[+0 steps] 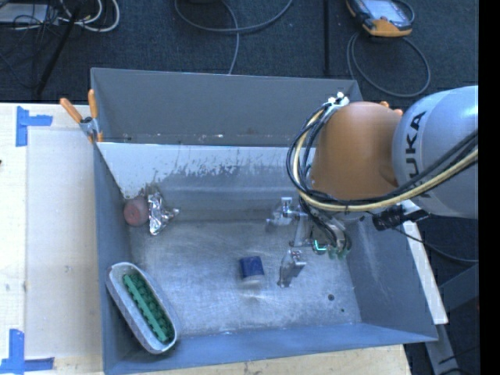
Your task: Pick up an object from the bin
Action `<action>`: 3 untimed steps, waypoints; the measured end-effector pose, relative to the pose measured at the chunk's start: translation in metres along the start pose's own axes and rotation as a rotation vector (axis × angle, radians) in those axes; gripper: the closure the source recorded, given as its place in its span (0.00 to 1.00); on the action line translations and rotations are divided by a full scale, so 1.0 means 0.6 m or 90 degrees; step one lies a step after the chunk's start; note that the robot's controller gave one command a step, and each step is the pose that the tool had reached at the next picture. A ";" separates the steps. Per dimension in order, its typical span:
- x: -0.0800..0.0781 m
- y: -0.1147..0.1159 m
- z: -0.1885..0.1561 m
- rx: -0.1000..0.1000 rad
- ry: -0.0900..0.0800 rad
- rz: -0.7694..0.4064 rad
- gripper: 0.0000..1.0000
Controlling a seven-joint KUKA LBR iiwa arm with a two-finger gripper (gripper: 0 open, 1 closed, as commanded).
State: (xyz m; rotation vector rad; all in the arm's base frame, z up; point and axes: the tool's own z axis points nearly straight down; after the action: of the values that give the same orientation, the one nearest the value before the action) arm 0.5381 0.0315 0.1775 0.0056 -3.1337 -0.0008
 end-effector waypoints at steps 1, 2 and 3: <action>0.000 -0.003 0.167 0.000 0.001 0.003 0.00; -0.004 0.049 0.176 0.001 -0.007 0.018 0.00; -0.005 0.050 0.173 -0.001 -0.006 0.020 1.00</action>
Offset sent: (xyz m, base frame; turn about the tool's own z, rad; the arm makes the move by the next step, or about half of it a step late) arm 0.0016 -0.0028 -0.0945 0.0061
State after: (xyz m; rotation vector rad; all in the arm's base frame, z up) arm 0.5401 0.0616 0.0739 -0.0434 -3.1426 -0.0023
